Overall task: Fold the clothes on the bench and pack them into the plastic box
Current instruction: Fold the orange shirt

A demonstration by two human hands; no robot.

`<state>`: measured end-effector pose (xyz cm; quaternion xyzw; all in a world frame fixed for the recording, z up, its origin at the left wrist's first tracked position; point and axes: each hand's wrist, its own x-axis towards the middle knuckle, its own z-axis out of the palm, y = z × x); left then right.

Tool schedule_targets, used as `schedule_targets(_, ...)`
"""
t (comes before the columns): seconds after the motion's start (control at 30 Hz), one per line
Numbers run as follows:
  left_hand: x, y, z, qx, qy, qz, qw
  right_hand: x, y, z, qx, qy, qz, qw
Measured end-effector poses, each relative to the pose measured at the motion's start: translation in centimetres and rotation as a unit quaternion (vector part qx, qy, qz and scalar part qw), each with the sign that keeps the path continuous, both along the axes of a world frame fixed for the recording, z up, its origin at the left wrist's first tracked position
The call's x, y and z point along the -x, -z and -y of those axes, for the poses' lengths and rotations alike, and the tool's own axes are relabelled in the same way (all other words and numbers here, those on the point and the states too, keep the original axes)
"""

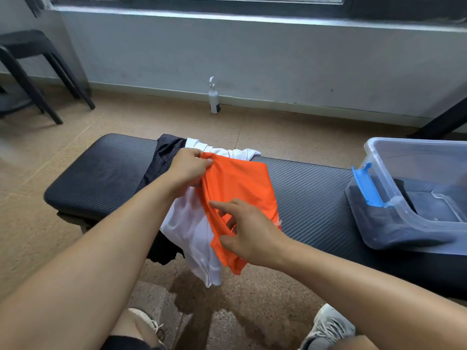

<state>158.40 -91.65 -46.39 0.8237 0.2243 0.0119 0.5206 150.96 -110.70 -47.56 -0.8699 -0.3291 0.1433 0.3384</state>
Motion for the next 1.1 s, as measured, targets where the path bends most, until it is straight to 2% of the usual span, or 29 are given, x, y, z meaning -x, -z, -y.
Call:
schedule_targets(0.13, 0.0, 1.0, -1.3, -0.113, -0.02, -0.015, 0.993, 0.4, 0.3, -0.1, 0.028, -0.019, -0.02, 0.999)
schedule_targets(0.23, 0.3, 0.7, -1.5, -0.187, -0.011, -0.021, 0.982, -0.9, -0.5, 1.0, 0.008, 0.073, 0.047, 0.996)
schedule_targets(0.3, 0.3, 0.7, -1.5, -0.232, 0.007, -0.024, 0.972, -2.3, -1.4, 2.3, 0.084, 0.105, 0.072, 0.988)
schedule_targets(0.4, 0.3, 0.9, -1.6, -0.254, 0.018, -0.026, 0.967, -3.8, -1.9, 4.0, 0.248, 0.083, 0.046, 0.964)
schedule_targets(0.47, 0.3, 1.1, -1.7, -0.255, 0.023, -0.025, 0.966, -4.0, -1.6, 4.5, 0.277, 0.078, 0.023, 0.957)
schedule_targets(0.57, 0.4, 1.2, -1.8, -0.265, 0.026, -0.032, 0.963, -4.6, -1.0, 4.7, 0.233, 0.099, 0.011, 0.967)
schedule_targets(0.63, 0.4, 1.2, -1.7, -0.267, 0.031, -0.037, 0.962, -5.2, -0.8, 4.9, 0.178, 0.156, -0.002, 0.972)
schedule_targets(0.8, 0.7, 1.5, -1.4, -0.254, 0.074, -0.068, 0.962, -7.4, 0.3, 5.2, 0.106, 0.255, -0.081, 0.958)
schedule_targets(1.0, 0.8, 1.3, -1.6, -0.267, 0.118, -0.067, 0.954, -8.4, 1.0, 4.0, 0.001, 0.298, -0.164, 0.941)
schedule_targets(1.1, 0.9, 0.9, -1.4, -0.281, 0.122, -0.054, 0.95, -8.8, 1.0, 3.7, -0.041, 0.289, -0.239, 0.926)
